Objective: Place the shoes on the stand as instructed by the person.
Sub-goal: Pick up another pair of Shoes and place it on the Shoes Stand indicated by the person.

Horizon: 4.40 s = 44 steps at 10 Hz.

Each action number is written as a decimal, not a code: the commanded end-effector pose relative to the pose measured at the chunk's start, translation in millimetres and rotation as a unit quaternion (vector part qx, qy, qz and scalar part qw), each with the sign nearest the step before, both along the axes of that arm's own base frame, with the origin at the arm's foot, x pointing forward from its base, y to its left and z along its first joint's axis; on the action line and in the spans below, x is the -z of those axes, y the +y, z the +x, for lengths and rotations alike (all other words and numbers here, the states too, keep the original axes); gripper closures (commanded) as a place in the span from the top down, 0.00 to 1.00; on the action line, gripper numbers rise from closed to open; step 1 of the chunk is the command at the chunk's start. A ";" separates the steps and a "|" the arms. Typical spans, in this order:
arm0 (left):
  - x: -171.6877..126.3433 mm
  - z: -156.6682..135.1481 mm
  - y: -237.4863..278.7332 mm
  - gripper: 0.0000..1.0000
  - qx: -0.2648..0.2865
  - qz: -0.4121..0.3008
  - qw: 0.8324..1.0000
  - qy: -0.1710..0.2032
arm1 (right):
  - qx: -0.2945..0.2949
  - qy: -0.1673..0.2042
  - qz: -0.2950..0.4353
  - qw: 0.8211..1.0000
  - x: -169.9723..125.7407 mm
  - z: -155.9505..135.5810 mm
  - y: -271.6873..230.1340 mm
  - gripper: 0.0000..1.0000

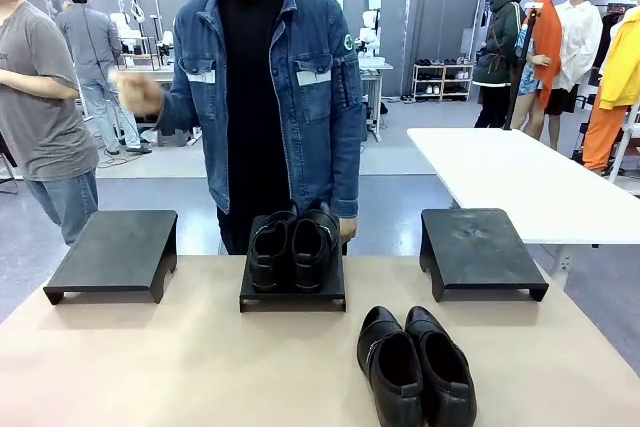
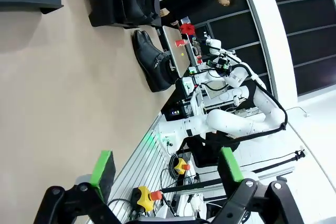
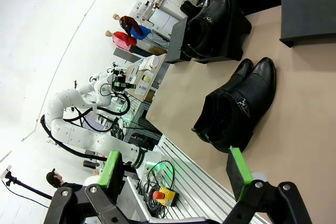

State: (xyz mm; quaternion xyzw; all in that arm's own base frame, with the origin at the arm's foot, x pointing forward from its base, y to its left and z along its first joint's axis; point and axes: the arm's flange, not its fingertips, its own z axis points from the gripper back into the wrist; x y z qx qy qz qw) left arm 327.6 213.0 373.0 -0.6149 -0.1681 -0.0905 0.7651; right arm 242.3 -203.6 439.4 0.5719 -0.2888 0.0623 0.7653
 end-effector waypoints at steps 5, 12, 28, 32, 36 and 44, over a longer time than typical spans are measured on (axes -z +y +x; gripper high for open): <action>-2.8 -4.9 -2.0 1.00 0.006 -0.002 1.000 -0.006 | -0.004 -0.011 -0.001 1.000 -0.9 -1.4 -1.8 1.00; -2.8 -4.9 -2.0 1.00 0.006 -0.002 1.000 -0.006 | -0.004 -0.011 -0.001 1.000 -0.9 -1.4 -1.8 1.00; -197.6 5.8 -567.9 1.00 -0.002 0.408 0.908 0.092 | -0.004 -0.011 -0.001 1.000 -0.9 -1.4 -1.8 1.00; -148.2 -9.2 -673.3 1.00 -0.038 0.468 0.876 0.106 | -0.004 -0.011 -0.001 1.000 -0.9 -1.4 -1.8 1.00; -100.1 -8.5 -750.5 1.00 -0.087 0.502 0.855 0.095 | -0.004 -0.011 -0.001 1.000 -0.9 -1.4 -1.8 1.00; -14.4 9.9 -822.1 1.00 -0.114 0.554 0.824 0.030 | -0.004 -0.011 -0.001 1.000 -0.9 -1.4 -1.8 1.00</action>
